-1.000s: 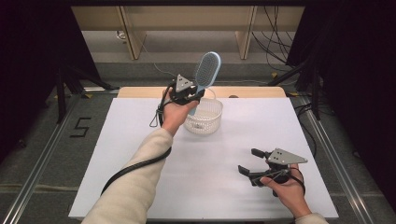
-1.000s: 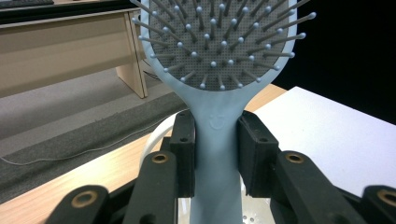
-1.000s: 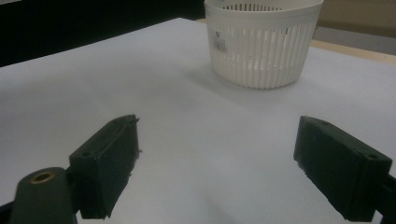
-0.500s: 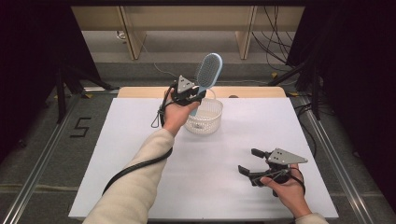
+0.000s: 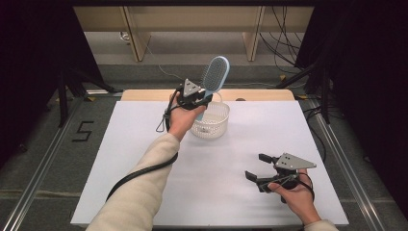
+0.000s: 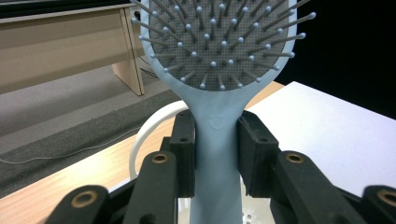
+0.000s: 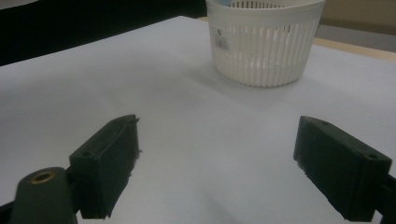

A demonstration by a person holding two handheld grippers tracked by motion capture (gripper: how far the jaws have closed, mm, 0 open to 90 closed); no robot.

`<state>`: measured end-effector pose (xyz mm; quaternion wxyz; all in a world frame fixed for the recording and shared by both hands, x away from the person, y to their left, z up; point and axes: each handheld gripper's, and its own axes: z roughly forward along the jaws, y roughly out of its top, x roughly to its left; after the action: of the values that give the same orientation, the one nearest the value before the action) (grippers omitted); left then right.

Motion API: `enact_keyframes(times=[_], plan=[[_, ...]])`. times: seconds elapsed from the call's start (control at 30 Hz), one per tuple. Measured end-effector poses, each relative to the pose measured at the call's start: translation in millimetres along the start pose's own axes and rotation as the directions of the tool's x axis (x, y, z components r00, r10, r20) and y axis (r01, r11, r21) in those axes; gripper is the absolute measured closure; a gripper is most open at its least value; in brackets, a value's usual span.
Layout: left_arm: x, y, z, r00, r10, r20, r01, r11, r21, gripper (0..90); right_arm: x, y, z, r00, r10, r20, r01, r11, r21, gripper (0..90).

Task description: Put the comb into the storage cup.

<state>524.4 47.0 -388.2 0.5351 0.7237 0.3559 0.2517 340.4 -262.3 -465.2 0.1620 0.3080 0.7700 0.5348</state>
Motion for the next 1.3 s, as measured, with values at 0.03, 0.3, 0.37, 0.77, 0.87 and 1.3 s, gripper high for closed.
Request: enact_keyframes(times=[0.03,0.3,0.37,0.77,0.87,1.3], plan=[[-0.2,-0.1,0.0,1.0,-0.001,0.001,0.001,1.0,0.0,69.5,-0.1,0.0,0.0,1.0,0.001,0.0,-0.001,1.0,0.0,15.0],[-1.6,-1.6,1.2,1.0,0.007,0.0,-0.007,1.0,0.006,69.5,0.0,0.0,-0.1,1.0,-0.001,0.001,0.001,1.0,-0.001,15.0],[-1.5,-2.1,1.5,1.0,0.006,0.001,-0.006,1.0,0.007,69.5,0.1,0.1,-0.2,1.0,0.002,0.0,-0.002,1.0,0.0,15.1],[-0.7,-4.0,1.5,1.0,0.005,-0.001,-0.005,1.0,0.006,69.5,0.2,0.0,-0.1,1.0,0.001,-0.001,-0.001,1.0,0.001,15.0],[-0.3,-5.7,1.4,1.0,0.002,-0.003,-0.002,1.0,0.005,69.5,0.1,0.0,-0.1,1.0,0.002,0.0,-0.002,1.0,0.0,15.1],[-0.2,-7.0,2.1,0.9999,0.011,0.002,-0.011,0.9999,-0.003,69.5,0.2,0.0,0.0,1.0,0.001,-0.002,-0.001,1.0,0.001,15.1]])
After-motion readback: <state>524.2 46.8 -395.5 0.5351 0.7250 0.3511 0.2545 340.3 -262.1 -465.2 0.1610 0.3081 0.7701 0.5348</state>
